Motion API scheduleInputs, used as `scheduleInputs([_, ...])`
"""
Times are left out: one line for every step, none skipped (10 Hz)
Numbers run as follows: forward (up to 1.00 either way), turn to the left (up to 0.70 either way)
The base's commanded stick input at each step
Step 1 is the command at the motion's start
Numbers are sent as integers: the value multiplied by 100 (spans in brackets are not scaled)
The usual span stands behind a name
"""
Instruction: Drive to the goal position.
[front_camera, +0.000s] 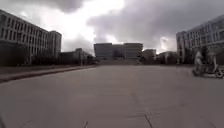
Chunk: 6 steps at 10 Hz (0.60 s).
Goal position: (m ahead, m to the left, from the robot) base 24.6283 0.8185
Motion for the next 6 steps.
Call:
scheduleInputs([100,-5])
scheduleInputs([100,-5])
scheduleInputs([100,-5])
scheduleInputs([100,-5])
scheduleInputs([100,-5])
scheduleInputs([100,-5])
